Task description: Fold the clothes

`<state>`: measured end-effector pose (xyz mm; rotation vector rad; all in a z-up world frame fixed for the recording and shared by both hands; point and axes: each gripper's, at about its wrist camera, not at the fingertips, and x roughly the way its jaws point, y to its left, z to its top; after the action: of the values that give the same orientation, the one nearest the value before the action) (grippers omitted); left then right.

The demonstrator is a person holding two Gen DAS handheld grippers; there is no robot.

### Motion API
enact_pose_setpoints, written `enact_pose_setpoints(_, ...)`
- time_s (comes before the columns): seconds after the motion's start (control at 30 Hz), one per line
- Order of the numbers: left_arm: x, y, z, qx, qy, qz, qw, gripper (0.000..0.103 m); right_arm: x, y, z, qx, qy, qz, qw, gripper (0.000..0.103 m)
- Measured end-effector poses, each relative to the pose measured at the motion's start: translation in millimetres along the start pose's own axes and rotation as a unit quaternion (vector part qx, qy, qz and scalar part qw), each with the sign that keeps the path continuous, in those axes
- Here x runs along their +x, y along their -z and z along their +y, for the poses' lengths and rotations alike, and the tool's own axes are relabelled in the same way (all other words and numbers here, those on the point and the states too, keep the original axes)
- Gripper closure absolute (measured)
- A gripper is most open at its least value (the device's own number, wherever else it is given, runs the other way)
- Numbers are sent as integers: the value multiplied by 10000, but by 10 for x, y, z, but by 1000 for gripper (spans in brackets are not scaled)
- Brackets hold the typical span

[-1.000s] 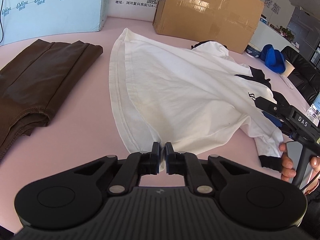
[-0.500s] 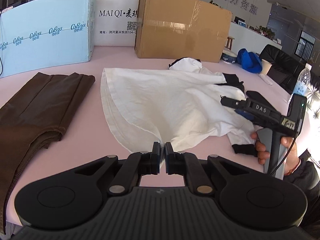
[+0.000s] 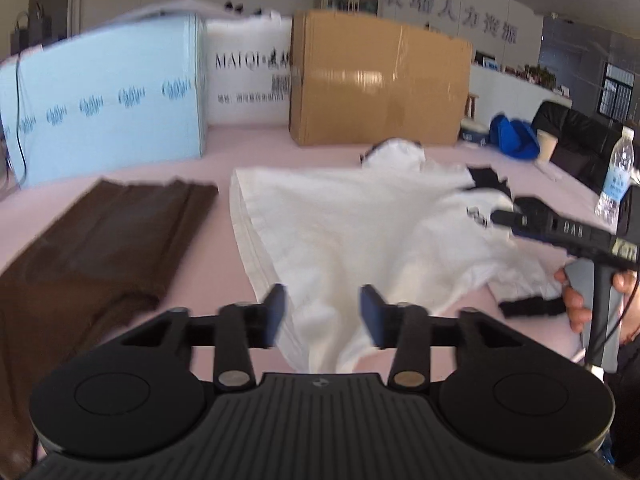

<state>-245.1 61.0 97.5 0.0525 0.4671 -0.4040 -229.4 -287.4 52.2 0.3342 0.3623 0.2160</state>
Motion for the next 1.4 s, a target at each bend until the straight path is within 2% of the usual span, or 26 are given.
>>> enact_pose_setpoints(0.03,-86,-98,-40,-14,68,-368,9993,12,-46,-11,37,-126,-43,-23,9999,0)
enact_pose_setpoints(0.07,-119,-153,-75,-14,186,-507,9985,12,-96,-18,73,-239,-103,-46,9997,0)
enact_pose_setpoints(0.13,-93,-204,-160,-24,615,-549,9966,12,-195,-3,115,-339,-158,-86,9993,0)
enact_pose_setpoints(0.23,180,-125,-336,133,1042,-272,9941,12,-340,71,114,-338,-41,-98,9994,0)
enact_pose_setpoints(0.4,754,162,-523,508,736,240,9957,12,-552,198,-18,-263,206,49,9994,0)
enact_pose_setpoints(0.5,958,249,-486,413,952,527,9932,12,-679,250,-106,-66,337,81,9994,0)
enact_pose_setpoints(0.6,1101,308,-467,364,1047,662,9916,12,-806,308,-124,-15,732,-17,9973,4)
enact_pose_setpoints(0.67,1204,357,-455,343,1079,776,9905,12,-878,353,-108,-87,887,11,9960,12)
enact_pose_setpoints(0.73,1296,399,-441,311,1133,906,9889,12,-943,407,-92,-133,950,116,9953,29)
enact_pose_setpoints(0.77,1329,417,-437,307,1156,943,9883,12,-963,434,-85,-154,977,186,9949,34)
enact_pose_setpoints(0.83,1321,426,-447,371,1236,878,9878,12,-969,487,-81,-111,1002,329,9944,53)
enact_pose_setpoints(0.9,1317,439,-489,511,1266,869,9868,12,-971,538,-79,-52,1024,473,9936,59)
enact_pose_setpoints(1.03,1309,463,-574,791,1324,849,9844,12,-943,601,-24,-38,1024,507,9934,63)
enact_pose_setpoints(1.07,1306,467,-595,862,1334,845,9837,12,-932,611,-5,-22,1006,513,9936,69)
enact_pose_setpoints(1.1,1304,471,-615,927,1345,842,9830,12,-920,621,14,-5,987,519,9938,88)
enact_pose_setpoints(1.13,1305,472,-625,963,1356,840,9825,12,-910,631,32,13,1039,498,9933,94)
enact_pose_setpoints(1.27,1311,461,-602,891,1392,838,9827,12,-982,659,128,71,1201,195,9925,97)
enact_pose_setpoints(1.4,1310,455,-570,774,1438,824,9831,12,-1232,602,282,19,1261,-345,9914,98)
